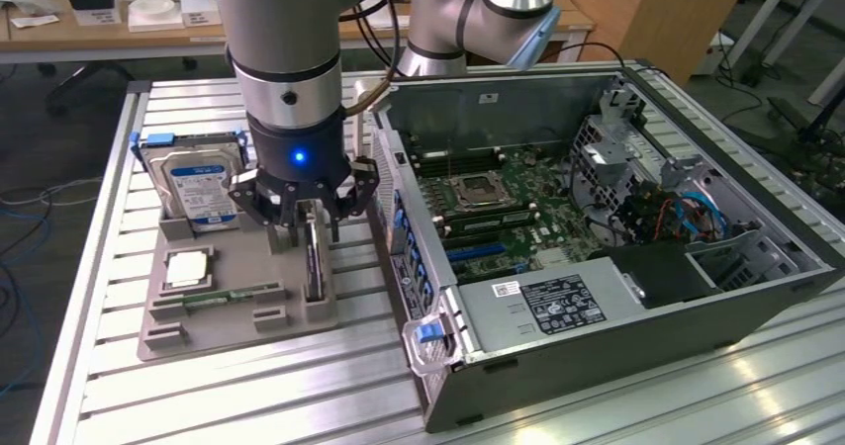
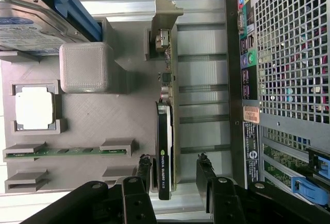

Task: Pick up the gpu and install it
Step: 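Pick up the gpu and move the gpu toward the slot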

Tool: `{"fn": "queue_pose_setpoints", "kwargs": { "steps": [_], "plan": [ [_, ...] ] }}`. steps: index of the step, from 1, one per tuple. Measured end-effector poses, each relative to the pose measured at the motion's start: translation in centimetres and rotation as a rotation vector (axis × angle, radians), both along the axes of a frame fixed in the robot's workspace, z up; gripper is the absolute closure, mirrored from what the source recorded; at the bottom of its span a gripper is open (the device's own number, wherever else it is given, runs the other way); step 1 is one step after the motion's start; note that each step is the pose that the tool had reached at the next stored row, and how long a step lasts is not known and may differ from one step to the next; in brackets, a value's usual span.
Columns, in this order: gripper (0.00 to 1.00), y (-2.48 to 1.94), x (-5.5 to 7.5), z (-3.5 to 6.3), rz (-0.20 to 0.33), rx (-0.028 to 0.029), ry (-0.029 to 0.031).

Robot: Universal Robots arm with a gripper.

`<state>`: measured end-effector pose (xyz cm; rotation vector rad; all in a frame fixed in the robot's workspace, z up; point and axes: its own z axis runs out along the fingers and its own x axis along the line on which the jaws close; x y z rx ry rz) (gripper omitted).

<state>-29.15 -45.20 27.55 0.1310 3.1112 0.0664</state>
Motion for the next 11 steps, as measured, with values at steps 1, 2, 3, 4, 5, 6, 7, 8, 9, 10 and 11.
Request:
{"fn": "queue_pose_setpoints", "kwargs": {
  "steps": [1,2,3,4,5,6,7,8,9,10,11],
  "plan": [
    [0.51,0.0,0.0,0.0,0.0,0.0,0.0],
    [0.51,0.0,0.0,0.0,0.0,0.0,0.0],
    [0.51,0.0,0.0,-0.01,0.0,-0.0001,0.0],
    [0.51,0.0,0.0,-0.07,0.0,0.0002,-0.0003],
    [0.51,0.0,0.0,-0.15,0.0,0.0002,-0.0002],
    [0.51,0.0,0.0,-0.24,0.0,0.0001,0.0],
    [0.51,0.0,0.0,-0.34,0.0,0.0,0.0],
    [0.51,0.0,0.0,-0.46,0.0,0.0001,-0.0001],
    [0.51,0.0,0.0,-0.57,0.0,0.0001,-0.0001],
    [0.51,0.0,0.0,-0.67,0.0,0.0,0.0],
    [0.51,0.0,0.0,-0.79,0.0,0.0,0.0]
  ]
}}
